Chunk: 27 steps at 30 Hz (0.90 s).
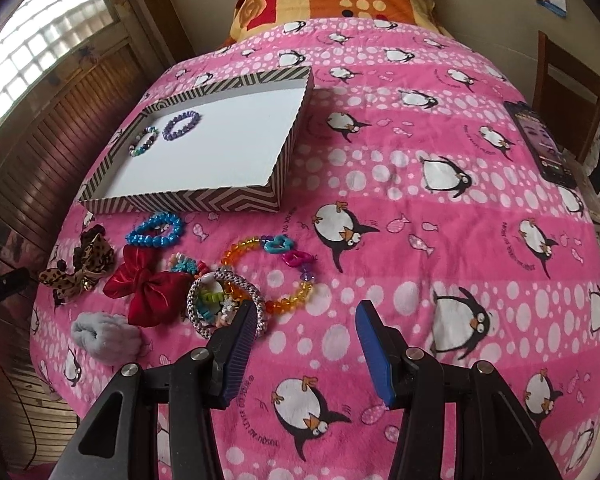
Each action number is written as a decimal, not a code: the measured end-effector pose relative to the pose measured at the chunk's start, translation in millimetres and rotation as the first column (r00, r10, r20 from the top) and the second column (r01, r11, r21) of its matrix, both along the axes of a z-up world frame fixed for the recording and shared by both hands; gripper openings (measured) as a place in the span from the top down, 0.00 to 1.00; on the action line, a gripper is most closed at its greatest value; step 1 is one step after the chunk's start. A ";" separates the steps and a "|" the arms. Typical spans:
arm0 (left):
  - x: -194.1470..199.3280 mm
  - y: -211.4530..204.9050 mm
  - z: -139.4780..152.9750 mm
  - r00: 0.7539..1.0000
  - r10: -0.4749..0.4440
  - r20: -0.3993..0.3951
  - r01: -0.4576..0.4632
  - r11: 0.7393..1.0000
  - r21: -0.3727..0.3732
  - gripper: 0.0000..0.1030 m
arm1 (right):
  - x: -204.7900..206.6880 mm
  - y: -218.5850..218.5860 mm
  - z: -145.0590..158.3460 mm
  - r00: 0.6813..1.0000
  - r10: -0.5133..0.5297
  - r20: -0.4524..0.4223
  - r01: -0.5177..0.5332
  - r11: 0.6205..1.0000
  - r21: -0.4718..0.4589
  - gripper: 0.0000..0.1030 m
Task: Organize jewelry
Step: 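Grasp the brown scrunchie with leopard bow with the left tool while the right tool grasps the rainbow bead bracelet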
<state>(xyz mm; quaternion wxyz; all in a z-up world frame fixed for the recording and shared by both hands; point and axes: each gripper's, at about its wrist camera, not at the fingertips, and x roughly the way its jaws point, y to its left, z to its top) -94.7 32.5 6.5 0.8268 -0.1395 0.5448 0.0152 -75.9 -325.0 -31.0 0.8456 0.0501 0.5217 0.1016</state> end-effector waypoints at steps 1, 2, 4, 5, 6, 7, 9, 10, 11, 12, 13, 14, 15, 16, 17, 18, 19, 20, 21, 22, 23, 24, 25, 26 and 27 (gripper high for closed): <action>2.5 -1.2 -1.6 1.000 -0.003 -0.004 0.003 1.000 0.003 0.45 | 1.7 1.7 -1.4 1.000 0.004 -0.001 -0.004 1.000 -0.005 0.52; 6.9 -3.2 -4.7 1.000 -0.011 -0.012 0.011 1.000 0.007 0.45 | 3.3 2.9 -2.8 1.000 0.006 -0.002 -0.006 1.000 -0.007 0.52; 14.3 -7.5 -10.3 0.999 -0.026 -0.027 0.027 0.999 0.020 0.45 | 6.2 4.1 -4.9 1.000 0.009 -0.005 -0.009 1.000 -0.007 0.52; 17.0 -9.8 -12.6 0.999 -0.032 -0.033 0.033 0.999 0.028 0.45 | 8.2 4.8 -6.2 1.000 0.010 -0.006 -0.010 1.000 -0.007 0.52; 21.8 -12.9 -16.2 0.998 -0.042 -0.041 0.044 0.998 0.039 0.45 | 9.6 5.3 -6.8 1.000 0.010 -0.006 -0.010 1.000 -0.008 0.52; 24.3 -15.3 -18.0 0.998 -0.048 -0.046 0.050 0.998 0.043 0.45 | 11.4 5.9 -8.1 1.000 0.011 -0.007 -0.011 1.000 -0.011 0.52; 31.9 -20.4 -22.1 0.997 -0.068 -0.048 0.070 0.996 0.052 0.45 | 15.0 7.5 -10.5 1.000 0.015 -0.011 -0.015 1.000 -0.016 0.52; 35.5 -22.2 -24.0 0.996 -0.073 -0.050 0.076 0.995 0.061 0.45 | 16.9 8.6 -11.6 1.000 0.017 -0.010 -0.017 1.000 -0.018 0.52; 39.8 -24.2 -26.6 0.996 -0.075 -0.055 0.079 0.994 0.071 0.45 | 18.6 9.1 -12.5 1.000 0.018 -0.007 -0.018 1.000 -0.020 0.52; 45.1 -26.5 -29.6 0.995 -0.080 -0.060 0.085 0.994 0.073 0.45 | 20.5 9.5 -13.5 1.000 0.017 -0.004 -0.017 1.000 -0.022 0.52; 47.9 -27.6 -31.3 0.995 -0.084 -0.060 0.088 0.994 0.072 0.45 | 22.6 9.9 -14.9 1.000 0.015 -0.004 -0.015 1.000 -0.022 0.52; 52.6 -29.7 -34.4 0.994 -0.089 -0.063 0.094 0.993 0.075 0.45 | 24.5 10.5 -16.3 1.000 0.015 -0.006 -0.015 1.000 -0.022 0.52; 55.5 -31.2 -36.8 0.993 -0.093 -0.068 0.099 0.992 0.081 0.45 | 26.8 11.2 -18.3 1.000 0.016 -0.011 -0.016 1.000 -0.023 0.52; 58.3 -33.2 -39.4 0.992 -0.099 -0.073 0.105 0.990 0.089 0.45 | 27.8 12.0 -19.5 1.000 0.017 -0.013 -0.017 0.999 -0.027 0.52; 61.6 -35.0 -42.7 0.991 -0.104 -0.079 0.112 0.989 0.099 0.45 | 29.2 13.2 -20.8 1.000 0.019 -0.014 -0.019 0.999 -0.031 0.52; 65.3 -36.5 -46.7 0.990 -0.107 -0.088 0.117 0.987 0.111 0.45 | 30.8 14.4 -22.3 1.000 0.021 -0.012 -0.021 0.999 -0.035 0.53; 68.1 -37.4 -49.5 0.990 -0.108 -0.095 0.119 0.986 0.116 0.45 | 32.6 15.1 -23.9 1.000 0.021 -0.010 -0.022 0.999 -0.038 0.53; 70.9 -38.0 -52.6 0.989 -0.110 -0.101 0.122 0.986 0.116 0.45 | 34.3 15.4 -25.5 1.000 0.021 -0.011 -0.022 0.999 -0.041 0.53; 73.7 -38.5 -55.6 0.988 -0.114 -0.105 0.126 0.985 0.116 0.45 | 36.7 15.8 -27.9 1.000 0.020 -0.014 -0.021 0.999 -0.046 0.54; 75.6 -39.0 -58.2 0.987 -0.117 -0.108 0.129 0.984 0.120 0.45 | 38.4 16.2 -30.4 1.000 0.019 -0.018 -0.020 0.999 -0.049 0.61; 76.9 -40.1 -60.0 0.987 -0.122 -0.109 0.135 0.983 0.126 0.45 | 39.9 16.7 -32.8 1.000 0.019 -0.022 -0.020 0.999 -0.051 0.64; 77.8 -41.4 -62.5 0.985 -0.132 -0.108 0.146 0.980 0.133 0.45 | 40.8 17.8 -36.4 0.999 0.020 -0.025 -0.022 0.999 -0.050 0.69; 78.3 -42.1 -65.1 0.984 -0.142 -0.108 0.156 0.979 0.134 0.46 | 41.1 19.0 -39.3 0.999 0.025 -0.027 -0.027 0.998 -0.050 0.74; 79.0 -42.0 -69.0 0.982 -0.155 -0.111 0.168 0.978 0.126 0.49 | 40.8 20.0 -41.1 0.999 0.030 -0.023 -0.031 0.998 -0.055 0.76; 79.0 -41.2 -71.6 0.981 -0.157 -0.114 0.170 0.979 0.116 0.66 | 40.0 20.7 -40.8 0.999 0.032 -0.011 -0.032 0.998 -0.060 0.79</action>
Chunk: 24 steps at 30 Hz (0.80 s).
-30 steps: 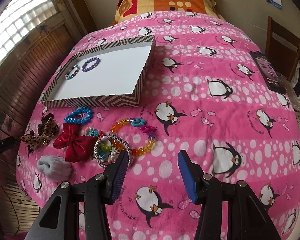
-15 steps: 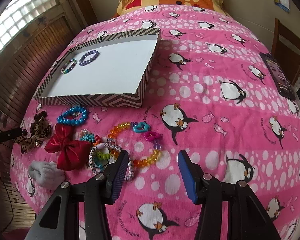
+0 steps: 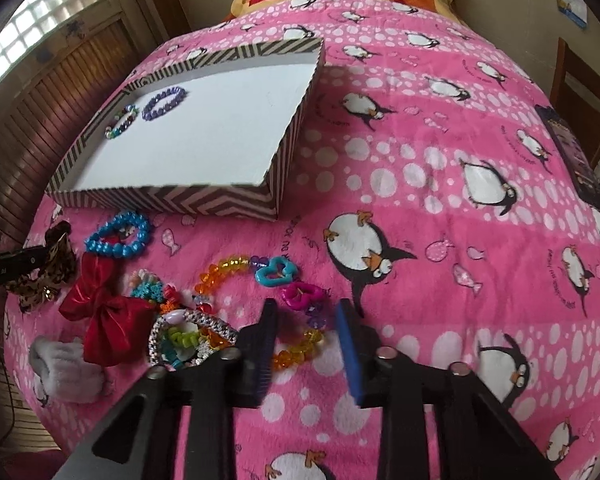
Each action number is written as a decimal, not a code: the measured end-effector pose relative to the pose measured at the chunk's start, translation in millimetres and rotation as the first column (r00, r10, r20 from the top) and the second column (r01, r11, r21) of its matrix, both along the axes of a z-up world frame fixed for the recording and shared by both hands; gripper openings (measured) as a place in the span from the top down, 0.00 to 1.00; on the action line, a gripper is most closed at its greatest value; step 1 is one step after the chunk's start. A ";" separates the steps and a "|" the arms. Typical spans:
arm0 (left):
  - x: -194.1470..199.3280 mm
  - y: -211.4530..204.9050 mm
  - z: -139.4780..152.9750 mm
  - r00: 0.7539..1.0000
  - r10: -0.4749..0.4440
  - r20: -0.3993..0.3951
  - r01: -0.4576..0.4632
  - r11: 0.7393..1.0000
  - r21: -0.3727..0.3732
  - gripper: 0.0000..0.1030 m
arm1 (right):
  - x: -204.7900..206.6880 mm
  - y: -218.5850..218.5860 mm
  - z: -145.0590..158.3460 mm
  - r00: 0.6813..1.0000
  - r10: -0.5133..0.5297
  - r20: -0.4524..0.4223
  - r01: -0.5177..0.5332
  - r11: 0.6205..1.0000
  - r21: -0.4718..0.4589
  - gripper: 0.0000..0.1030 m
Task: Organize jewelry
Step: 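Grasp the brown scrunchie with leopard bow with the left tool while the right tool grasps the rainbow bead bracelet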
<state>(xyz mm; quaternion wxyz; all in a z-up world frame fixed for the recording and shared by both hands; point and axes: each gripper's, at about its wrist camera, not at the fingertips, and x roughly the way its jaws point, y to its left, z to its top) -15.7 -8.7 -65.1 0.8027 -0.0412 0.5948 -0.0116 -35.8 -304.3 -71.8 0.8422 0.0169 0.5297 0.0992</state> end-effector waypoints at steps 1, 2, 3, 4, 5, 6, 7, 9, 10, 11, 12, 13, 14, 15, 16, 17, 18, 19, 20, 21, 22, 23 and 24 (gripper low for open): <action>0.8 1.9 -2.6 1.000 0.004 -0.007 -0.004 1.000 -0.006 0.72 | -0.3 -0.1 1.0 1.000 0.001 0.003 -0.001 1.000 0.005 0.85; 0.9 5.9 -2.9 1.000 0.014 -0.005 -0.014 1.000 -0.024 0.73 | -0.7 -0.7 2.2 1.000 0.001 0.002 -0.001 1.000 0.015 0.88; 1.1 8.6 -1.6 1.000 0.022 -0.001 -0.022 0.999 -0.039 0.79 | -1.1 -1.9 5.2 1.000 0.001 0.007 -0.001 1.000 0.030 0.92; 0.9 9.7 -0.1 1.000 0.023 0.000 -0.022 0.999 -0.045 0.81 | -2.0 -3.6 9.0 1.000 -0.003 0.015 0.003 0.999 0.040 0.92; -0.5 11.7 4.1 1.000 0.021 0.010 -0.021 0.998 -0.055 0.81 | -2.8 -5.2 12.7 1.000 -0.006 0.021 0.005 0.999 0.049 0.92; -2.3 12.7 8.6 1.000 0.021 0.021 -0.019 0.998 -0.057 0.83 | -3.9 -7.3 17.6 0.999 -0.011 0.030 0.009 0.998 0.062 0.92; -4.3 13.3 12.4 0.999 0.020 0.030 -0.018 0.998 -0.057 0.83 | -5.6 -10.0 23.1 0.999 -0.015 0.040 0.012 0.997 0.078 0.92; -10.5 14.3 25.9 0.998 0.016 0.061 -0.012 0.998 -0.063 0.83 | -8.7 -13.3 33.8 0.998 -0.020 0.060 0.014 0.995 0.101 0.92; -12.4 15.5 31.3 0.997 0.015 0.070 -0.010 0.998 -0.067 0.83 | -10.8 -13.8 39.7 0.997 -0.021 0.073 0.013 0.994 0.106 0.92; -15.4 16.6 39.3 0.996 0.015 0.085 -0.009 0.997 -0.074 0.83 | -13.2 -14.8 47.0 0.996 -0.021 0.090 0.011 0.994 0.109 0.92; -18.0 18.0 45.6 0.995 0.014 0.095 -0.007 0.997 -0.079 0.83 | -14.2 -14.9 50.9 0.995 -0.021 0.099 0.010 0.994 0.111 0.92; -20.0 18.2 52.1 0.994 0.013 0.106 -0.004 0.996 -0.084 0.83 | -15.8 -15.4 56.3 0.994 -0.021 0.110 0.008 0.993 0.116 0.92; -21.3 17.7 59.5 0.993 0.013 0.120 -0.002 0.996 -0.089 0.83 | -17.5 -15.5 61.4 0.993 -0.021 0.120 0.006 0.993 0.121 0.92; -24.2 17.7 68.3 0.991 0.011 0.136 0.002 0.996 -0.094 0.83 | -19.3 -15.7 68.2 0.991 -0.020 0.133 0.003 0.992 0.126 0.92; -26.3 17.7 73.2 0.989 0.008 0.145 0.006 0.995 -0.096 0.83 | -20.3 -15.6 72.6 0.989 -0.019 0.143 0.001 0.992 0.127 0.92; -28.6 17.5 81.1 0.987 0.007 0.160 0.009 0.995 -0.101 0.83 | -21.6 -15.7 77.6 0.988 -0.019 0.155 -0.001 0.992 0.129 0.92; -29.5 17.1 86.3 0.985 0.008 0.170 0.010 0.994 -0.105 0.83 | -22.7 -15.2 83.5 0.986 -0.017 0.167 -0.005 0.991 0.133 0.92; -31.7 16.1 91.1 0.984 0.007 0.179 0.012 0.994 -0.108 0.83 | -23.6 -14.3 88.1 0.984 -0.015 0.176 -0.009 0.991 0.135 0.92; -32.9 15.6 96.4 0.982 0.007 0.187 0.015 0.993 -0.114 0.83 | -23.8 -13.7 92.4 0.982 -0.012 0.187 -0.014 0.990 0.137 0.92; -33.1 15.8 100.0 0.981 0.008 0.192 0.016 0.992 -0.122 0.83 | -24.0 -13.1 96.9 0.980 -0.008 0.197 -0.019 0.990 0.138 0.92; -32.1 14.5 102.1 0.981 0.009 0.195 0.016 0.992 -0.128 0.83 | -24.6 -12.0 100.6 0.979 -0.006 0.205 -0.024 0.990 0.141 0.92; -32.8 14.4 105.8 0.980 0.011 0.200 0.016 0.991 -0.134 0.83 | -24.3 -11.6 103.4 0.977 -0.003 0.212 -0.028 0.989 0.146 0.92; -32.2 13.7 108.1 0.978 0.012 0.206 0.017 0.990 -0.137 0.83 | -24.6 -9.7 107.8 0.975 0.002 0.221 -0.036 0.988 0.151 0.92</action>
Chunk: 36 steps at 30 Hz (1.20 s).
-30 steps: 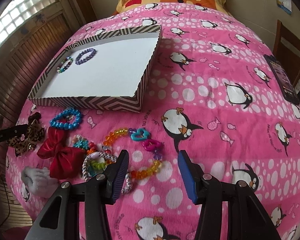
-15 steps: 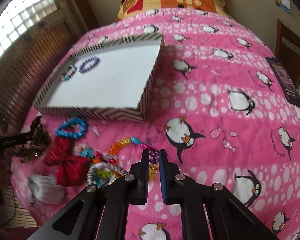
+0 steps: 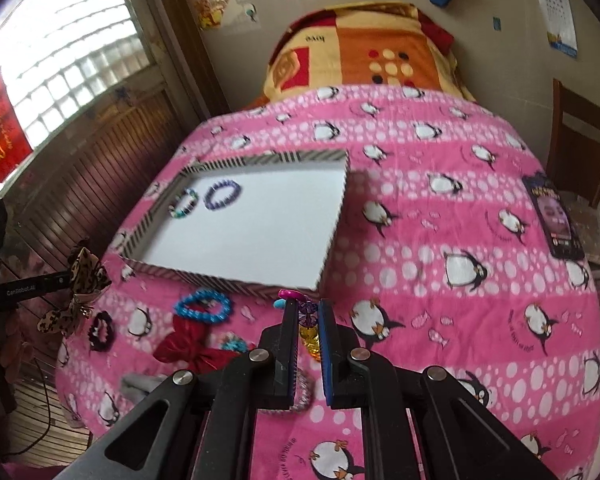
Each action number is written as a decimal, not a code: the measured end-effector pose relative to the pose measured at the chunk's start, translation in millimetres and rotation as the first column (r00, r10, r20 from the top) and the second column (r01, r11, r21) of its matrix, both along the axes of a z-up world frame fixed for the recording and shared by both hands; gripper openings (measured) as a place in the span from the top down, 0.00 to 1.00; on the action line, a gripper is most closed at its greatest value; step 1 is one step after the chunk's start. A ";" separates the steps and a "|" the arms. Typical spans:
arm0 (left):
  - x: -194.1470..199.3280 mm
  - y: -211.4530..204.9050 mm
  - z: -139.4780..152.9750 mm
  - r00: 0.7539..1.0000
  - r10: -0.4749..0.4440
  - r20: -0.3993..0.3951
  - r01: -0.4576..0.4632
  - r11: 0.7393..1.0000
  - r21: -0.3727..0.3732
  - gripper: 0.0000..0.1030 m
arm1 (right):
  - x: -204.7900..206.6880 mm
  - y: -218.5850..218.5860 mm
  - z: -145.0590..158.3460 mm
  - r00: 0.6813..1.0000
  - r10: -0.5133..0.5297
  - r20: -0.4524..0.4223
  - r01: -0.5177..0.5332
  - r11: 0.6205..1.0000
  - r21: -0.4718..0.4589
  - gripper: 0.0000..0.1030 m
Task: Organize jewelry
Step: 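Grasp the brown scrunchie with leopard bow with the left tool while the right tool grasps the rainbow bead bracelet, then carry both items over the tray and open the right tool to drop the rainbow bracelet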
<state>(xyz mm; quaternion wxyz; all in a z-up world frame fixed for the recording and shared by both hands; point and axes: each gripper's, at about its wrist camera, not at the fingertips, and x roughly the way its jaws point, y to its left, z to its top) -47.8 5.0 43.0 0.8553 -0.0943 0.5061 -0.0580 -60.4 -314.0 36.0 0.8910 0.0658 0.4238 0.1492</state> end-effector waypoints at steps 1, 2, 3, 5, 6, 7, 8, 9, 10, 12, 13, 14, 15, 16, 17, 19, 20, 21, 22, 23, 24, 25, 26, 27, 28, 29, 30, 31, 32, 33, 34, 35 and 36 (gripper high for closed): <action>0.7 -0.6 1.5 1.000 0.000 0.004 0.000 1.000 -0.001 0.83 | 0.0 1.4 2.9 1.000 0.005 0.007 -0.005 1.000 0.001 0.92; 0.6 -0.4 4.3 1.000 0.000 0.008 0.000 1.000 -0.004 0.83 | 0.4 3.4 5.9 1.000 0.009 0.014 -0.009 1.000 0.000 0.92; 0.3 0.5 6.1 1.000 0.000 0.011 0.000 1.000 -0.008 0.83 | 0.5 6.0 9.9 1.000 0.014 0.023 -0.015 1.000 0.000 0.92; -0.1 1.7 9.2 1.000 0.004 0.018 -0.004 1.000 -0.010 0.83 | 0.3 9.4 15.3 0.999 0.025 0.035 -0.025 1.000 0.001 0.92; 0.2 1.9 11.1 1.000 0.008 0.024 -0.008 1.000 -0.006 0.83 | 0.8 11.8 18.2 0.999 0.030 0.042 -0.030 1.000 -0.002 0.92; 0.1 2.0 12.0 1.000 0.009 0.027 -0.009 1.000 -0.002 0.83 | 1.7 14.4 21.2 0.998 0.036 0.048 -0.036 0.999 -0.004 0.92; 0.9 1.8 13.2 0.999 0.012 0.031 -0.012 1.000 0.003 0.83 | 2.9 17.0 23.9 0.998 0.042 0.053 -0.042 0.999 -0.005 0.92; 2.0 1.7 13.9 0.999 0.012 0.032 -0.012 1.000 0.007 0.83 | 4.2 18.4 25.4 0.997 0.046 0.057 -0.045 0.999 -0.006 0.92; 2.7 1.8 14.1 0.999 0.011 0.034 -0.011 1.000 0.009 0.83 | 5.9 20.3 27.2 0.997 0.049 0.060 -0.048 0.999 -0.007 0.92; 6.1 0.9 14.5 0.999 0.008 0.040 -0.009 1.000 0.020 0.83 | 9.4 23.7 29.8 0.996 0.055 0.064 -0.055 0.998 -0.008 0.92; 7.0 1.1 14.5 0.999 0.008 0.042 -0.009 1.000 0.023 0.83 | 11.7 26.0 31.2 0.996 0.058 0.066 -0.058 0.998 -0.009 0.92; 8.9 1.1 14.6 0.999 0.008 0.045 -0.009 1.000 0.028 0.83 | 14.2 28.4 32.3 0.996 0.062 0.067 -0.061 0.998 -0.010 0.92; 11.6 1.0 14.4 0.999 0.009 0.047 -0.010 0.999 0.034 0.83 | 16.3 30.7 33.0 0.996 0.066 0.067 -0.065 0.998 -0.011 0.92; 13.7 1.6 14.0 0.999 0.010 0.048 -0.012 0.999 0.037 0.83 | 18.8 33.0 33.2 0.995 0.069 0.067 -0.069 0.998 -0.013 0.92; 15.7 1.9 13.6 0.999 0.011 0.048 -0.012 0.999 0.039 0.83 | 22.1 36.2 33.3 0.995 0.074 0.066 -0.073 0.997 -0.016 0.92; 21.7 3.0 12.7 0.999 0.010 0.047 -0.012 0.999 0.043 0.83 | 27.4 40.9 33.0 0.995 0.080 0.062 -0.079 0.997 -0.020 0.92; 25.4 3.2 12.2 0.999 0.008 0.047 -0.010 0.999 0.045 0.83 | 31.3 44.3 32.2 0.995 0.084 0.058 -0.083 0.996 -0.023 0.92; 28.8 3.2 11.9 0.999 0.007 0.047 -0.009 0.999 0.048 0.83 | 34.0 46.7 31.6 0.995 0.087 0.055 -0.085 0.996 -0.025 0.92; 31.5 3.4 11.5 0.999 0.005 0.047 -0.007 0.999 0.050 0.83 | 37.1 49.5 30.8 0.995 0.089 0.052 -0.088 0.996 -0.026 0.92; 34.8 3.4 11.1 0.999 0.003 0.047 -0.005 0.999 0.053 0.83 | 41.1 52.9 29.7 0.995 0.093 0.047 -0.092 0.995 -0.027 0.92; 39.6 3.4 10.2 0.999 0.000 0.047 -0.002 0.998 0.057 0.83 | 44.3 55.9 28.3 0.995 0.095 0.042 -0.094 0.995 -0.027 0.92; 42.5 3.7 9.6 0.999 -0.002 0.047 -0.001 0.998 0.059 0.83 | 47.9 58.9 27.0 0.995 0.097 0.037 -0.096 0.995 -0.028 0.92; 47.4 3.8 8.5 0.999 -0.004 0.045 0.001 0.998 0.064 0.83 | 51.2 61.4 25.9 0.994 0.100 0.033 -0.099 0.995 -0.029 0.92; 51.4 3.8 7.7 0.999 -0.007 0.043 0.004 0.998 0.066 0.83 | 55.8 65.1 24.1 0.994 0.104 0.028 -0.103 0.994 -0.031 0.92; 55.6 3.8 6.7 0.999 -0.011 0.041 0.008 0.998 0.068 0.83 | 59.4 67.9 22.7 0.994 0.106 0.023 -0.106 0.994 -0.032 0.92; 60.1 3.4 5.9 0.999 -0.017 0.039 0.014 0.997 0.071 0.83 | 63.3 71.0 21.0 0.994 0.109 0.019 -0.109 0.994 -0.033 0.92; 63.9 3.3 5.2 0.999 -0.020 0.038 0.017 0.997 0.075 0.83 | 68.4 75.9 18.9 0.993 0.115 0.012 -0.114 0.993 -0.035 0.92; 67.9 3.2 4.1 0.999 -0.025 0.037 0.022 0.997 0.080 0.83 | 72.1 79.5 17.3 0.993 0.119 0.007 -0.118 0.992 -0.035 0.92; 72.3 2.9 3.0 0.999 -0.029 0.035 0.026 0.996 0.085 0.83 | 77.2 84.3 14.6 0.992 0.124 -0.001 -0.124 0.992 -0.035 0.92; 77.8 3.1 1.2 0.999 -0.034 0.031 0.031 0.996 0.089 0.83 | 81.8 88.0 12.7 0.992 0.128 -0.008 -0.128 0.991 -0.034 0.92; 81.4 3.4 -0.1 0.999 -0.037 0.027 0.034 0.995 0.090 0.83 | 85.9 91.9 10.5 0.991 0.132 -0.014 -0.132 0.991 -0.032 0.92; 84.9 3.8 -1.5 0.999 -0.040 0.023 0.038 0.995 0.091 0.83 | 90.9 96.6 7.7 0.990 0.137 -0.022 -0.138 0.990 -0.029 0.92; 89.8 4.3 -3.9 0.999 -0.044 0.018 0.043 0.995 0.094 0.83 | 94.1 100.8 6.0 0.990 0.141 -0.028 -0.142 0.990 -0.027 0.92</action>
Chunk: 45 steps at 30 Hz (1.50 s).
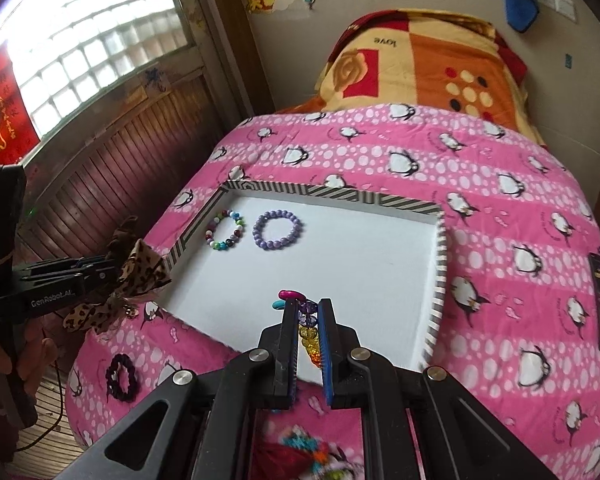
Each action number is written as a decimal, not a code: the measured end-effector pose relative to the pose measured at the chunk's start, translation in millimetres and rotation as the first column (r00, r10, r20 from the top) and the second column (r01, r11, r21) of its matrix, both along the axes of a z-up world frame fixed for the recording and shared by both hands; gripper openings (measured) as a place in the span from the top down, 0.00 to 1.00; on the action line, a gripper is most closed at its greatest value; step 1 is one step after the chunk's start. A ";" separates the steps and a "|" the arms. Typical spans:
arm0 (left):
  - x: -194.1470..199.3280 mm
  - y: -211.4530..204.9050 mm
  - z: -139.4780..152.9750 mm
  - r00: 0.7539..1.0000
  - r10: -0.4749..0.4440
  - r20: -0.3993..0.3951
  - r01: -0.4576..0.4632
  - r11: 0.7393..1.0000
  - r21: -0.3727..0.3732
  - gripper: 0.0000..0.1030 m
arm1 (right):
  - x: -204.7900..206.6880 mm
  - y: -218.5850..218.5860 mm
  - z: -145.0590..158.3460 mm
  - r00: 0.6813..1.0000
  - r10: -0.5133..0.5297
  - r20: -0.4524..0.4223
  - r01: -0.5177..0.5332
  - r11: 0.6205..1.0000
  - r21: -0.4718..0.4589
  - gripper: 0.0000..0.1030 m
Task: Organize jewelry
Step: 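Carry both items over the tray and open the right tool to drop the rainbow bracelet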
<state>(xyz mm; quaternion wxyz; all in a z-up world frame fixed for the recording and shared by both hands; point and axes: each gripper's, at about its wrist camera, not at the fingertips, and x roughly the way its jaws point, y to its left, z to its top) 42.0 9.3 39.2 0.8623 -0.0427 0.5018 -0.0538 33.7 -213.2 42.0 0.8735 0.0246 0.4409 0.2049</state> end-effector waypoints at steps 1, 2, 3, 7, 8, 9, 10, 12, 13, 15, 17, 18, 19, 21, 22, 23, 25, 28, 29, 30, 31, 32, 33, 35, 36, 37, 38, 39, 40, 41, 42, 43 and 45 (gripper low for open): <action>2.8 0.1 -1.5 1.000 -0.003 -0.003 0.003 1.000 0.002 0.83 | 4.7 5.5 -2.6 1.000 0.006 -0.008 -0.006 1.000 0.000 0.92; 7.3 0.7 -4.3 1.000 -0.007 -0.009 0.007 1.000 0.003 0.83 | 8.4 10.1 -4.6 1.000 0.011 -0.013 -0.011 1.000 -0.001 0.92; 11.1 1.4 -6.9 1.000 -0.008 -0.015 0.008 1.000 0.004 0.83 | 13.1 15.9 -7.5 1.000 0.017 -0.022 -0.017 1.000 -0.003 0.92; 24.8 3.1 -19.2 0.999 -0.013 -0.043 0.013 1.000 0.003 0.83 | 31.5 39.2 -20.6 0.998 0.044 -0.055 -0.045 0.999 -0.012 0.92; 28.0 3.3 -22.9 0.999 -0.016 -0.051 0.016 1.000 0.003 0.83 | 34.9 43.5 -23.5 0.997 0.048 -0.062 -0.049 0.999 -0.015 0.92; 31.7 3.6 -27.1 0.998 -0.018 -0.058 0.018 1.000 0.003 0.83 | 39.3 48.0 -27.3 0.996 0.052 -0.071 -0.054 0.998 -0.018 0.92; 34.9 3.6 -31.1 0.998 -0.018 -0.065 0.018 1.000 0.004 0.83 | 44.5 52.7 -31.9 0.995 0.057 -0.083 -0.059 0.998 -0.022 0.92; 43.0 4.5 -42.5 0.996 -0.018 -0.088 0.018 1.000 0.004 0.83 | 55.4 58.8 -40.8 0.993 0.064 -0.102 -0.069 0.997 -0.036 0.92; 46.2 4.4 -47.3 0.995 -0.017 -0.099 0.018 1.000 0.004 0.83 | 59.5 60.2 -43.2 0.992 0.066 -0.108 -0.071 0.997 -0.044 0.92; 53.2 3.9 -56.3 0.993 -0.016 -0.113 0.018 1.000 0.011 0.83 | 72.7 62.8 -49.2 0.991 0.064 -0.118 -0.072 0.995 -0.066 0.92; 59.4 4.2 -63.6 0.993 -0.011 -0.120 0.014 1.000 0.023 0.83 | 87.9 61.2 -53.7 0.991 0.051 -0.123 -0.062 0.995 -0.084 0.92; 61.7 5.3 -66.6 0.992 -0.009 -0.124 0.012 1.000 0.026 0.83 | 93.6 60.2 -55.2 0.991 0.046 -0.126 -0.057 0.994 -0.089 0.92; 64.5 6.6 -69.5 0.992 -0.006 -0.129 0.010 1.000 0.028 0.83 | 101.6 59.4 -57.0 0.991 0.040 -0.130 -0.052 0.994 -0.096 0.92; 71.6 10.3 -75.8 0.990 0.002 -0.141 0.002 0.999 0.032 0.83 | 119.0 57.6 -61.8 0.990 0.028 -0.136 -0.042 0.994 -0.103 0.92; 74.4 12.2 -78.0 0.989 0.006 -0.145 -0.001 0.999 0.032 0.83 | 126.5 56.4 -64.5 0.990 0.021 -0.138 -0.035 0.994 -0.104 0.92; 77.5 13.5 -80.5 0.989 0.009 -0.150 -0.005 1.000 0.031 0.83 | 135.2 55.0 -67.5 0.990 0.010 -0.138 -0.025 0.994 -0.104 0.92; 83.7 15.1 -84.4 0.988 0.015 -0.155 -0.010 0.999 0.031 0.83 | 149.9 52.1 -73.2 0.990 -0.012 -0.143 -0.003 0.995 -0.102 0.92; 90.8 15.5 -87.7 0.988 0.018 -0.155 -0.013 0.999 0.031 0.83 | 170.2 47.3 -82.5 0.987 -0.044 -0.156 0.031 0.996 -0.086 0.92; 92.8 15.6 -88.0 0.988 0.019 -0.153 -0.014 0.999 0.033 0.83 | 174.1 46.5 -84.5 0.986 -0.050 -0.157 0.037 0.996 -0.085 0.92; 94.9 15.9 -88.6 0.988 0.023 -0.151 -0.017 0.999 0.036 0.83 | 179.0 45.8 -87.1 0.986 -0.056 -0.155 0.043 0.996 -0.083 0.92; 96.7 16.1 -89.4 0.988 0.025 -0.152 -0.020 0.999 0.038 0.83 | 182.2 45.5 -89.1 0.986 -0.060 -0.154 0.048 0.995 -0.082 0.92; 98.2 16.8 -90.6 0.987 0.028 -0.156 -0.022 0.999 0.037 0.83 | 185.0 45.3 -91.4 0.986 -0.065 -0.153 0.053 0.995 -0.082 0.92; 99.2 17.2 -91.9 0.987 0.030 -0.161 -0.024 0.999 0.036 0.83 | 187.2 45.5 -93.4 0.986 -0.070 -0.154 0.058 0.995 -0.079 0.92; 100.4 17.1 -92.8 0.986 0.030 -0.163 -0.024 0.999 0.039 0.83 | 190.4 44.4 -97.6 0.983 -0.075 -0.165 0.063 0.995 -0.074 0.92; 100.0 16.4 -92.4 0.987 0.030 -0.160 -0.023 0.999 0.045 0.82 | 191.4 44.4 -99.4 0.983 -0.073 -0.171 0.061 0.995 -0.078 0.91; 100.5 15.2 -91.9 0.987 0.030 -0.158 -0.023 0.999 0.048 0.81 | 191.4 44.5 -100.2 0.982 -0.070 -0.173 0.056 0.995 -0.084 0.90; 100.2 14.7 -91.7 0.987 0.034 -0.157 -0.026 0.998 0.050 0.81 | 190.1 44.5 -99.7 0.983 -0.066 -0.169 0.051 0.994 -0.093 0.89; 99.8 15.1 -91.4 0.987 0.039 -0.159 -0.032 0.998 0.045 0.80 | 188.4 44.0 -98.5 0.985 -0.064 -0.162 0.049 0.994 -0.099 0.85; 99.1 15.4 -91.4 0.986 0.041 -0.161 -0.034 0.999 0.042 0.76 | 186.4 43.4 -96.4 0.986 -0.065 -0.154 0.049 0.994 -0.101 0.78; 98.2 15.6 -90.7 0.986 0.040 -0.161 -0.035 0.999 0.036 0.75 | 183.8 42.1 -93.5 0.987 -0.066 -0.147 0.052 0.994 -0.095 0.76; 96.5 15.5 -89.0 0.987 0.041 -0.158 -0.036 0.999 0.039 0.72 | 180.6 39.6 -90.1 0.988 -0.067 -0.142 0.055 0.995 -0.082 0.75; 95.4 15.5 -87.5 0.987 0.043 -0.156 -0.037 0.998 0.044 0.70 | 177.0 38.1 -86.5 0.988 -0.068 -0.138 0.059 0.996 -0.073 0.75; 90.9 15.8 -82.0 0.988 0.043 -0.149 -0.038 0.999 0.039 0.67 | 167.1 35.6 -79.6 0.989 -0.071 -0.131 0.063 0.996 -0.066 0.75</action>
